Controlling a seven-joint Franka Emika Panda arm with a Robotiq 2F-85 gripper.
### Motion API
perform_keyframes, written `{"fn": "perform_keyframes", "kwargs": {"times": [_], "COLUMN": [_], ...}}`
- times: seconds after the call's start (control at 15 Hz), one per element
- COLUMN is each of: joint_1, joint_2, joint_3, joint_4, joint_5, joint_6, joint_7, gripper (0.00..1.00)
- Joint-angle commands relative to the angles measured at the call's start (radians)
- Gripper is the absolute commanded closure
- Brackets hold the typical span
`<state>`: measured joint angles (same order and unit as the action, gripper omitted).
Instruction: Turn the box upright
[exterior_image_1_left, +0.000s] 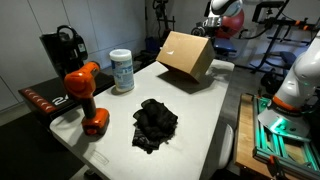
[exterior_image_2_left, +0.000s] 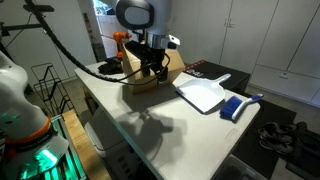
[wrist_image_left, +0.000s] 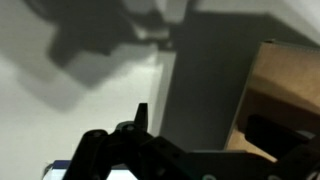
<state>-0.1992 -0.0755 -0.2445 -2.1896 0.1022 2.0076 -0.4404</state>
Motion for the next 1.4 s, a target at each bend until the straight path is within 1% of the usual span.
{"fn": "perform_keyframes", "kwargs": {"times": [0.0, 0.27, 0.6, 0.73, 0.87, 0.93, 1.07, 1.13, 1.27, 1.33], "joint_1": [-0.008, -0.011, -0.009, -0.012, -0.023, -0.027, -0.034, -0.036, -0.041, -0.040], "joint_2": [-0.036, -0.081, -0.175, -0.216, -0.260, -0.290, -0.339, -0.367, -0.397, -0.415], "joint_3": [0.002, 0.000, -0.001, -0.001, 0.013, 0.028, 0.049, 0.058, 0.077, 0.083], "joint_4": [-0.054, -0.088, -0.119, -0.113, -0.097, -0.091, -0.078, -0.077, -0.057, -0.054], "joint_5": [-0.068, -0.090, -0.143, -0.160, -0.175, -0.202, -0.238, -0.241, -0.250, -0.252], "joint_6": [-0.027, -0.030, -0.107, -0.158, -0.210, -0.235, -0.269, -0.266, -0.290, -0.289], "joint_7": [0.000, -0.001, -0.005, 0.030, 0.165, 0.244, 0.359, 0.415, 0.503, 0.524], "gripper": [0.00, 0.00, 0.00, 0.00, 0.00, 0.00, 0.00, 0.00, 0.00, 0.00]}}
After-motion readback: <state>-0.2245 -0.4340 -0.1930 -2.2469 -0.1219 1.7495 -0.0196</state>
